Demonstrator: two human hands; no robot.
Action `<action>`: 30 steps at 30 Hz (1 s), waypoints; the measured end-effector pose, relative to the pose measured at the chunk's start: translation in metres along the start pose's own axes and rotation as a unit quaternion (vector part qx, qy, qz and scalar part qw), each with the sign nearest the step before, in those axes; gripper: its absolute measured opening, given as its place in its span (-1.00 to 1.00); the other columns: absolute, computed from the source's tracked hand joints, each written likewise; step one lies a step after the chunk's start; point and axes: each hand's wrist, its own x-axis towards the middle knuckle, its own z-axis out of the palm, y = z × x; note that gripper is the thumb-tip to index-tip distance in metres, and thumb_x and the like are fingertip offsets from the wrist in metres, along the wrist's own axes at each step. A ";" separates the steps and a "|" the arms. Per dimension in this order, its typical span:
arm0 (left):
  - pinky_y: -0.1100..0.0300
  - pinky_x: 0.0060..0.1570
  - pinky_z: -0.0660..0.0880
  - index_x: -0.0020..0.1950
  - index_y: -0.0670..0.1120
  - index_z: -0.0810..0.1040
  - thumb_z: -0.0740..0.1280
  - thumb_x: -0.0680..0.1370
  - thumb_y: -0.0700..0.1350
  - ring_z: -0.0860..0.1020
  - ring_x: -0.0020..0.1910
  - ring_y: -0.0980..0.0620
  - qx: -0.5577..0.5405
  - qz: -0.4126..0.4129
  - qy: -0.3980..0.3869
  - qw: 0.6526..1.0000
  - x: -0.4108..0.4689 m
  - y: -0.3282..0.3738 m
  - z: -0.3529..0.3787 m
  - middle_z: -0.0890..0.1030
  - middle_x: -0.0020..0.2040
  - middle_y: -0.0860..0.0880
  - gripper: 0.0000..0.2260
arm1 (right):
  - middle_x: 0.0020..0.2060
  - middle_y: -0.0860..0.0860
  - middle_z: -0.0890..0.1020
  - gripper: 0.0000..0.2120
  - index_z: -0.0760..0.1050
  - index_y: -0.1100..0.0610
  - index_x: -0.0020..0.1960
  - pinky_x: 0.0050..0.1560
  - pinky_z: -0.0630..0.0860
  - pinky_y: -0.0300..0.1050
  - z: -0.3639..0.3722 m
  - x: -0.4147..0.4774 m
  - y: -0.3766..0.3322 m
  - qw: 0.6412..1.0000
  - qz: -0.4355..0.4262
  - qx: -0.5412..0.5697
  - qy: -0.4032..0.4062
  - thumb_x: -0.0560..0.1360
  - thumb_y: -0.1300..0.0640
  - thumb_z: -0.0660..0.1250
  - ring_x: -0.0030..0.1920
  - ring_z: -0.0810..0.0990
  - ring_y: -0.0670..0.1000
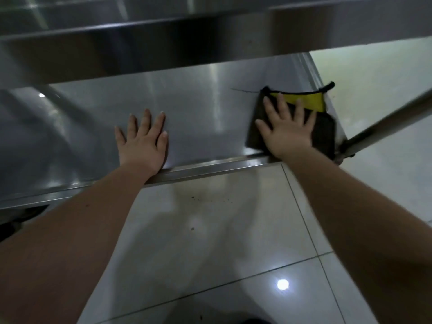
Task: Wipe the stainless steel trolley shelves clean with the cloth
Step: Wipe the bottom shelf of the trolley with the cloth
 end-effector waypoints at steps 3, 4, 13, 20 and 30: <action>-0.27 0.48 -0.18 0.59 0.21 -0.07 -0.11 0.66 0.15 -0.10 0.58 -0.15 0.006 0.004 -0.008 1.000 -0.002 0.000 -0.004 -0.05 0.63 0.03 -0.52 | 0.58 -0.11 -0.19 -0.39 -0.26 -0.25 0.55 0.42 -0.27 0.42 0.002 -0.023 -0.064 0.996 -0.087 0.003 -0.022 0.56 -0.36 -0.22 0.55 -0.25 0.26; -0.27 0.48 -0.17 0.60 0.20 -0.06 -0.10 0.66 0.14 -0.09 0.58 -0.16 0.005 0.007 -0.010 1.000 -0.001 0.001 -0.005 -0.05 0.63 0.03 -0.52 | 0.58 -0.11 -0.21 -0.39 -0.27 -0.25 0.55 0.41 -0.29 0.42 0.004 -0.032 -0.087 0.993 -0.117 0.004 -0.035 0.56 -0.36 -0.22 0.54 -0.28 0.26; -0.12 0.48 0.08 0.41 -0.12 0.48 0.20 0.61 0.03 0.36 0.45 -0.17 -0.156 0.216 0.121 0.956 -0.046 0.033 -0.023 0.48 0.40 -0.16 -0.58 | 0.47 0.02 0.36 -0.29 0.30 -0.01 0.50 0.47 0.05 0.05 -0.020 -0.072 -0.042 0.930 -0.297 0.218 0.005 0.45 -0.30 0.34 0.51 0.17 0.10; 0.01 0.23 0.33 0.25 -0.19 0.60 0.49 0.48 0.02 0.50 0.20 -0.21 -0.110 0.285 0.054 0.951 -0.072 0.051 -0.016 0.59 0.20 -0.17 -0.57 | 0.19 0.17 0.60 -0.59 0.59 0.23 0.23 0.26 0.39 0.19 0.009 -0.092 -0.018 0.940 -0.281 0.158 0.106 0.42 0.14 0.50 0.23 0.51 0.27; 0.10 0.01 0.34 0.19 -0.24 0.56 0.30 0.62 -0.15 0.50 0.07 -0.20 -0.116 0.290 0.032 0.949 -0.073 0.049 -0.058 0.55 0.07 -0.21 -0.78 | -0.01 0.16 0.67 -0.84 0.64 0.23 0.08 0.00 0.43 0.10 -0.040 -0.096 -0.028 0.935 -0.300 0.140 0.126 0.51 0.26 0.36 -0.02 0.59 0.24</action>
